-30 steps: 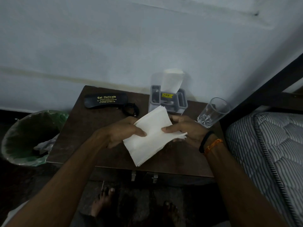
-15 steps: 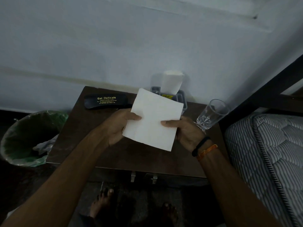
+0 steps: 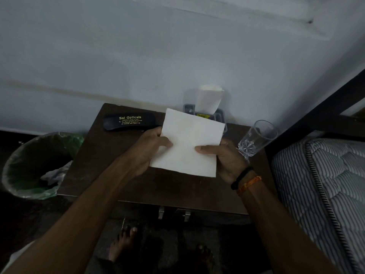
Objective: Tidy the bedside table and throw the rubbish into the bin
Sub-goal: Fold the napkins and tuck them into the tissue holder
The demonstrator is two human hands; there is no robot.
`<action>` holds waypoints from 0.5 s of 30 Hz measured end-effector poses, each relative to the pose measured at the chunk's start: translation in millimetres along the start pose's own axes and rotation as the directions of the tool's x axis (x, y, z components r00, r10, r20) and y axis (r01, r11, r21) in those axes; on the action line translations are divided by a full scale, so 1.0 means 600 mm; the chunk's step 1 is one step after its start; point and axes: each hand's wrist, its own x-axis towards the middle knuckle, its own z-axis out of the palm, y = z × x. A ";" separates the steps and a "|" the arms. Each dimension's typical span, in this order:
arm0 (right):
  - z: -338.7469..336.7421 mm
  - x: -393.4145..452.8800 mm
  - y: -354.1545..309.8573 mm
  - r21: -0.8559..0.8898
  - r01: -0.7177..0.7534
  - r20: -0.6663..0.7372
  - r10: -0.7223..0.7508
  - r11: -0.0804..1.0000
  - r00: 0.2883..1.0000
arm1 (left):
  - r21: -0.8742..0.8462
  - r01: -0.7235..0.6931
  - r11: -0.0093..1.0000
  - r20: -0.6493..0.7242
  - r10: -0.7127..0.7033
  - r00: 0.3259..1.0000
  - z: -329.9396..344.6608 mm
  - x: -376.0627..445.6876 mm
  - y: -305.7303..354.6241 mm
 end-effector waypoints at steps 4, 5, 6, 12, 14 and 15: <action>0.009 -0.005 -0.003 -0.036 -0.006 0.016 0.006 0.999 1.000 | 0.041 -0.037 0.998 0.001 0.037 0.999 0.012 -0.002 -0.013; 0.010 -0.003 -0.001 -0.040 -0.002 0.003 0.002 0.999 1.000 | 0.053 -0.049 0.997 -0.018 0.050 0.999 0.014 -0.002 -0.015; 0.009 0.000 0.000 -0.038 0.002 -0.017 -0.003 0.999 1.000 | 0.057 -0.060 0.997 -0.035 0.062 0.997 0.013 0.000 -0.016; -0.003 -0.002 -0.007 -0.022 -0.016 -0.011 0.016 1.000 1.000 | 0.021 -0.078 0.997 -0.051 0.079 0.996 0.006 0.004 -0.016; -0.005 -0.006 -0.008 0.003 -0.059 0.045 0.059 0.998 0.997 | -0.004 -0.088 0.996 -0.061 0.088 0.994 0.011 0.003 -0.018; -0.005 -0.008 -0.009 0.013 -0.087 0.081 0.085 0.996 0.993 | -0.033 -0.088 0.996 -0.073 0.085 0.994 0.013 0.003 -0.019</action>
